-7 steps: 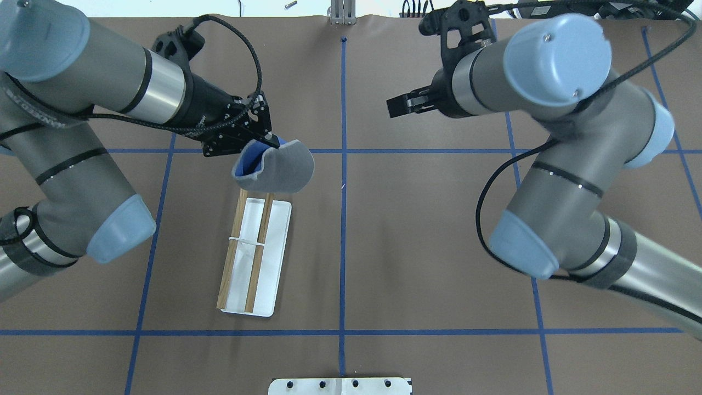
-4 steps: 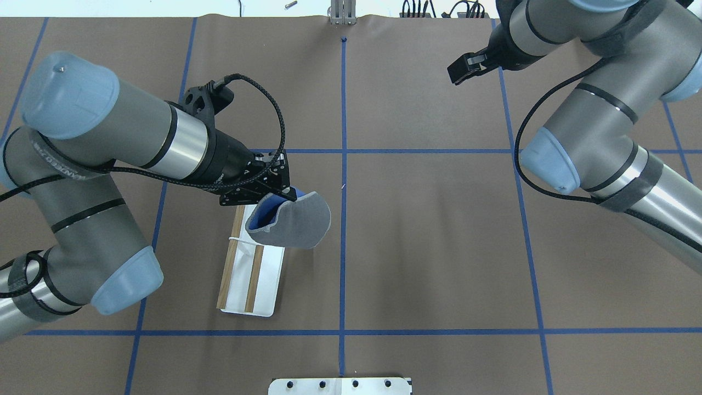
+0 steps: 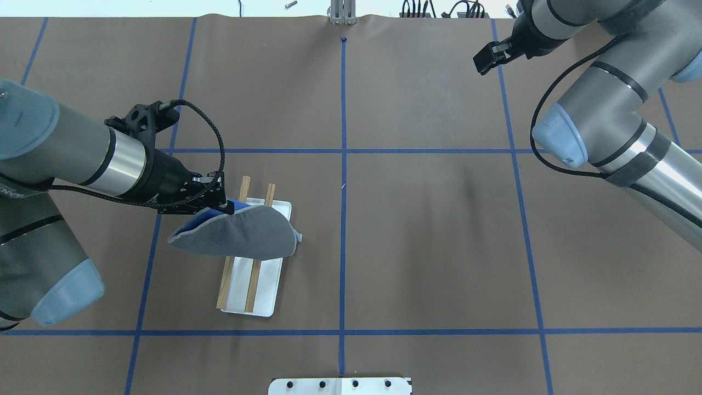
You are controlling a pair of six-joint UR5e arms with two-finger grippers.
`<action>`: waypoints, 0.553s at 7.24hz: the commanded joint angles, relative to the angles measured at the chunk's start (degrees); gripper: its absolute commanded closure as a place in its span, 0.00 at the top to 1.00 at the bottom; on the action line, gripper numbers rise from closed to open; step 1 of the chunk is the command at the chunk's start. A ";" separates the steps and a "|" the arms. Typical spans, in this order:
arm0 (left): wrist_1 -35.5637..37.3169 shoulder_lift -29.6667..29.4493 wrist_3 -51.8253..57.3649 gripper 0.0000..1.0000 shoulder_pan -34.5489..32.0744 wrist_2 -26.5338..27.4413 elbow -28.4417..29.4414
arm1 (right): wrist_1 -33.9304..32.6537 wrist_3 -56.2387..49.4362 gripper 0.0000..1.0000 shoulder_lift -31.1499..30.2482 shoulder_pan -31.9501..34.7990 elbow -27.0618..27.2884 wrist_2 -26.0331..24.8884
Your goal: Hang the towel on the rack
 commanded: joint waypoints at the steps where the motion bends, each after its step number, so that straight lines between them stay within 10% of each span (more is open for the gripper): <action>1: 0.00 1.05 5.12 0.00 -2.33 0.37 3.68 | 0.45 -1.99 1.00 -1.03 0.37 -0.39 -0.08; 3: -0.18 1.05 6.97 0.00 -3.31 0.55 5.89 | 0.54 -2.17 1.00 -1.30 0.90 -0.48 0.01; 4: -0.26 0.96 8.12 0.38 -3.32 0.72 7.20 | 0.54 -2.17 1.00 -1.30 0.90 -0.48 0.01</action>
